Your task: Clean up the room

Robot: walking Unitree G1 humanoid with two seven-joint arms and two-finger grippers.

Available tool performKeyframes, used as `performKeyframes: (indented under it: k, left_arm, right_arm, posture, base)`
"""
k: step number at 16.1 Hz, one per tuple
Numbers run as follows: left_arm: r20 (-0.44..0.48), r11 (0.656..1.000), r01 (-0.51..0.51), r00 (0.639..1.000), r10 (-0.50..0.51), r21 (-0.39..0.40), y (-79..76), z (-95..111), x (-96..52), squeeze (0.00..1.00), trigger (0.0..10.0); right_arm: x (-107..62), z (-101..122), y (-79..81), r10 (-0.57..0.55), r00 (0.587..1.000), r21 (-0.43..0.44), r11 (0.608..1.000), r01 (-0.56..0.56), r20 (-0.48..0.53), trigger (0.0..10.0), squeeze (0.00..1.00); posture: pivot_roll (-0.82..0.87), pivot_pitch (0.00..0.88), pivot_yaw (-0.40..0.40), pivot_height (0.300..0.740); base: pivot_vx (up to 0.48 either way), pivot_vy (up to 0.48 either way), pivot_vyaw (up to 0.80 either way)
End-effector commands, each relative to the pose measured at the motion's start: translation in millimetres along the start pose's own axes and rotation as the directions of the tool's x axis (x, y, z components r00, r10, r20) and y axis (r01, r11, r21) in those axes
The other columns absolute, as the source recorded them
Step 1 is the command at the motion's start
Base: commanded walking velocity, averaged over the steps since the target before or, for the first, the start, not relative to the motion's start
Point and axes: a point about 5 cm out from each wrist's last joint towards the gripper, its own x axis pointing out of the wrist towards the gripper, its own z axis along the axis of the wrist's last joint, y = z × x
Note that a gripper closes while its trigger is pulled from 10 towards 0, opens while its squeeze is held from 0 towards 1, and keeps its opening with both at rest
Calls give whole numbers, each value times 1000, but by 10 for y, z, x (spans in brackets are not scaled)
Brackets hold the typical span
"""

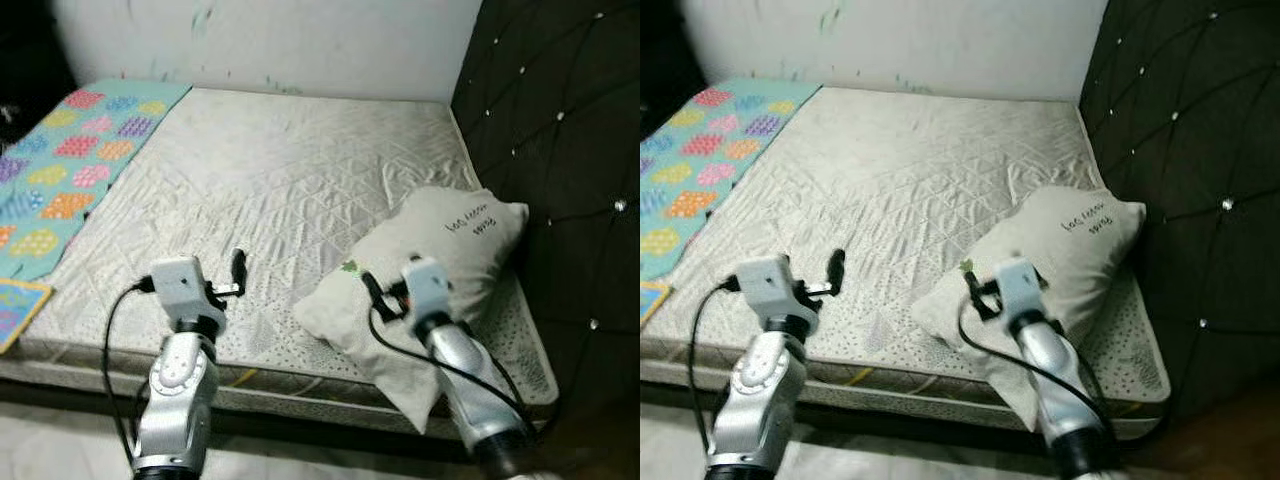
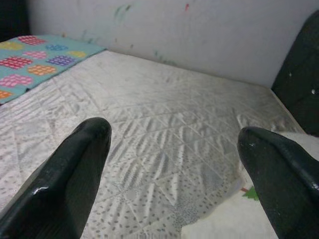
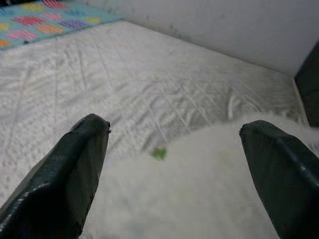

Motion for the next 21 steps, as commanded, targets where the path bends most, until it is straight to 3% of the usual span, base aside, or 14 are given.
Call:
performKeyframes:
  k: [1, 5, 9, 13, 14, 18, 19, 21]
  left_arm:
    - [-8, 1000, 15, 1000, -15, 10, -11, -33, -14, 0, 10000]
    - [-27, 999, 45, 999, -44, 26, -2, -57, -12, 0, 10000]
    - [-35, 999, 33, 999, -33, 21, 42, -80, -11, 0, 10000]
    - [-38, 997, 70, 997, -69, 14, -50, -81, 21, 0, 10000]
    - [-39, 997, 74, 997, -73, 14, -54, -82, 21, 0, 10000]
    - [-53, 997, 69, 996, -70, -15, -74, -75, 19, 0, 10000]
    - [-49, 997, 66, 997, -64, 38, -67, -52, 8, 0, 10000]
    - [-67, 993, 108, 992, -105, 47, -58, -38, -5, 0, 10000]
  right_arm:
    - [20, 69, -5, 4, 999, -15, 1000, -4, 33, 10000, 0]
    - [57, 154, 55, -30, 996, -53, 998, 34, 86, 10000, 0]
    - [17, 134, 55, -36, 997, -25, 999, 38, 69, 10000, 0]
    - [-6, 141, -2, -80, 994, 20, 997, 78, 72, 10000, 0]
    - [-9, 132, -1, -88, 994, 51, 995, 85, 64, 10000, 0]
    - [10, 163, 13, -89, 993, 26, 996, 87, 76, 10000, 0]
    - [20, 174, 4, -90, 993, 23, 996, 89, 80, 10000, 0]
    - [22, 192, -10, -91, 992, 16, 996, 90, 85, 10000, 0]
  posture:
    - [-174, 0, 44, 740]
    - [-177, 0, 56, 740]
    - [-203, 0, 76, 740]
    - [-215, 0, 88, 740]
    - [-215, 0, 88, 740]
    - [-212, 0, 80, 740]
    - [-212, 0, 80, 740]
    - [-212, 0, 81, 740]
  base:
    - [0, 0, 0]
    - [0, 0, 0]
    - [0, 0, 0]
    - [0, 0, 0]
    - [0, 0, -800]
    - [0, 0, -600]
    - [0, 0, 0]
    - [0, 0, 0]
